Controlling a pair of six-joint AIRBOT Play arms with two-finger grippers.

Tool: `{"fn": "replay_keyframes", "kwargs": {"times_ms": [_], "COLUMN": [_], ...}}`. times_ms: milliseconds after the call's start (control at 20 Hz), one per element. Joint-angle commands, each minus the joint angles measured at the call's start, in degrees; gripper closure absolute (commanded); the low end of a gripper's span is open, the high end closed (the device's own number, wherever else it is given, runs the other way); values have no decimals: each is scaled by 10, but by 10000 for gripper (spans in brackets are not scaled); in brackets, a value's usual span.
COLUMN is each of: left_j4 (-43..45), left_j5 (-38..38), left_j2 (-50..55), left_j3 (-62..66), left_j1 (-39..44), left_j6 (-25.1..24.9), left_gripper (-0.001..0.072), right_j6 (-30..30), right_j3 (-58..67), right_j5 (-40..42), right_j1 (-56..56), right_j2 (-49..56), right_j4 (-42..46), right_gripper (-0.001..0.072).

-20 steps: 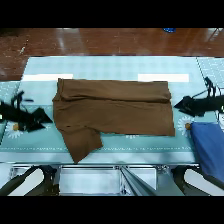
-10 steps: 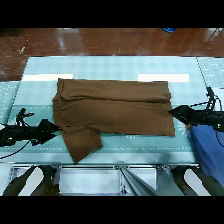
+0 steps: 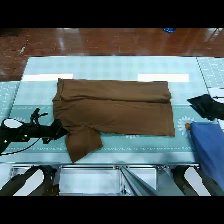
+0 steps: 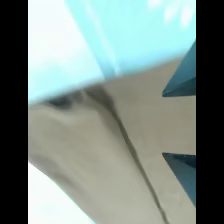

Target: Fold the shirts.

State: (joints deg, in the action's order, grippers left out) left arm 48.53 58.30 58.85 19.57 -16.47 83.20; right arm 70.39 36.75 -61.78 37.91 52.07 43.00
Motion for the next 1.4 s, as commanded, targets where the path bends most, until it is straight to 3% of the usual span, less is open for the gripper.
{"fn": "replay_keyframes", "kwargs": {"times_ms": [0, 100, 250, 600, 850, 1050, 1100, 1200, 1350], "left_j4": [3, 2, 3, 3, 3, 3, 3, 3, -6], "left_j5": [-22, -17, -13, -2, 1, 0, 0, 6, 26], "left_j2": [11, 11, 11, 11, 11, 11, 11, 11, 11], "left_j3": [2, 4, 4, 4, 4, 4, 4, 13, 76], "left_j1": [13, 13, 13, 13, 13, 13, 13, 12, 12], "left_j6": [-3, -7, -7, -16, -16, -16, -16, -24, -46], "left_gripper": [689, 689, 689, 689, 689, 689, 689, 689, 689], "right_j6": [45, 95, 91, 99, 38, -6, -19, -72, -94], "right_j3": [-5, -52, -97, -99, -99, -99, -98, -85, -34], "right_j5": [-45, -73, -123, -121, -54, -45, -42, -62, -122], "right_j1": [45, 17, -13, -20, -21, -36, -50, -67, -67], "right_j2": [0, 2, 29, 101, 137, 192, 202, 207, 207], "right_j4": [120, 163, 177, 205, 70, 23, 18, -19, -51], "right_gripper": [305, 305, 305, 304, 305, 305, 364, 689, 690]}}
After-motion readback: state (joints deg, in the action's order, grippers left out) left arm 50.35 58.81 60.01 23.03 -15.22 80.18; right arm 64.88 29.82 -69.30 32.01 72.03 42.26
